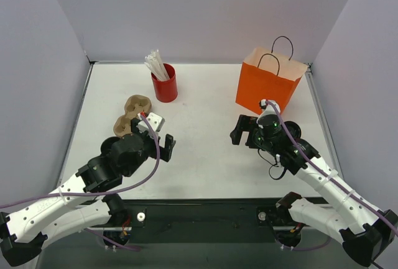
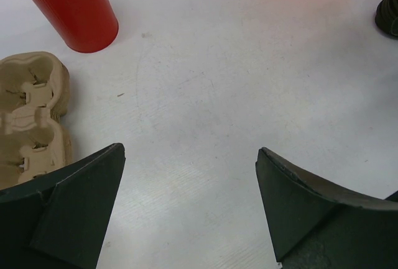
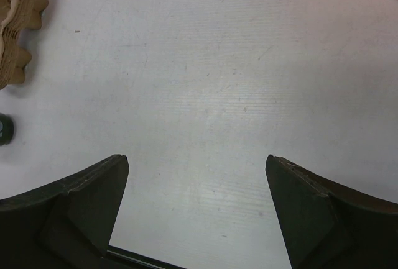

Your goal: Pack the takeout coffee

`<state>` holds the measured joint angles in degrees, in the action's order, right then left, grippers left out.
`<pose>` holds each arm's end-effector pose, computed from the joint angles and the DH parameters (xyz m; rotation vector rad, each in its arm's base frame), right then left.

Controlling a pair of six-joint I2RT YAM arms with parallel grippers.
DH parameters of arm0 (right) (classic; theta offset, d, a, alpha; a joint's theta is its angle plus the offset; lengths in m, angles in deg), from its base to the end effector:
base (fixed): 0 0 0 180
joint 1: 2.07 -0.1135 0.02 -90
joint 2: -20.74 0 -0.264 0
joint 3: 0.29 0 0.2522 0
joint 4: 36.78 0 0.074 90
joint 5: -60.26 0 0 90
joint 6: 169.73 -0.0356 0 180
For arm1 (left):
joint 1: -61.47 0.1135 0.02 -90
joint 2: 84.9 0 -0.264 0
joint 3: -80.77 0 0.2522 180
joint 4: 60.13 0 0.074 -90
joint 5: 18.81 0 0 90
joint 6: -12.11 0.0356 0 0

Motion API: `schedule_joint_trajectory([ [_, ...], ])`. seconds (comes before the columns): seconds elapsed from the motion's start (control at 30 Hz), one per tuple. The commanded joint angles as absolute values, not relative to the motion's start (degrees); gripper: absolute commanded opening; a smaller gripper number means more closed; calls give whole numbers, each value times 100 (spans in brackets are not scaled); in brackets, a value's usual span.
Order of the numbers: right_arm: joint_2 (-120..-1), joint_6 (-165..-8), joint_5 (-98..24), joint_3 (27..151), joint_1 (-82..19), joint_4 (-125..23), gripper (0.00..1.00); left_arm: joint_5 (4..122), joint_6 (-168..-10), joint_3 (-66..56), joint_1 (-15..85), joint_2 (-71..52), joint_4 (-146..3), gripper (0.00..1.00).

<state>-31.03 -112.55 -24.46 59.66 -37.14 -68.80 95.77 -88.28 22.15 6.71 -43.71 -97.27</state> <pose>0.1708 0.1159 0.3125 0.0213 2.0485 0.6665 0.1056 -0.1238 0.3270 0.4422 1.8469 -0.3669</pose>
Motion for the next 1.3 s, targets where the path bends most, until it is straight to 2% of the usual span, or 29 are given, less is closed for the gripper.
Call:
schedule_joint_trajectory([
  [0.0,-2980,-11330,-2280,6119,-3705,-6874,100,9921,-8958,1999,645,-4377,-9630,96],
  [0.17,-2805,-11313,-2306,6058,-3705,-6882,100,10948,-9570,1877,663,-4368,-9989,96],
  [0.33,-2558,-11146,-2499,5856,-3705,-6891,98,12565,-11020,1174,803,-4035,-12079,82],
  [0.43,-2479,-10962,-2815,5777,-3705,-6891,98,12770,-11751,761,1110,-3692,-13293,76],
  [0.47,-2461,-10918,-2894,5768,-3705,-6891,97,12640,-11883,725,1529,-3552,-13469,72],
  [0.53,-2461,-10786,-3184,5759,-3713,-6891,94,12245,-11745,760,2058,-3454,-13533,70],
  [0.57,-2461,-10742,-3254,5750,-3714,-6891,93,11834,-11613,795,2643,-3341,-13507,68],
  [0.7,-2452,-10566,-3422,5733,-3714,-6891,86,10857,-11322,1146,3604,-3164,-13007,66],
  [1.0,-2391,-10346,-3993,5654,-3731,-6786,72,10530,-11076,1454,3721,-2637,-12400,62],
  [1.27,-2338,-10179,-4160,5583,-3722,-6733,68,10608,-10900,1630,3721,-2549,-12188,47],
])
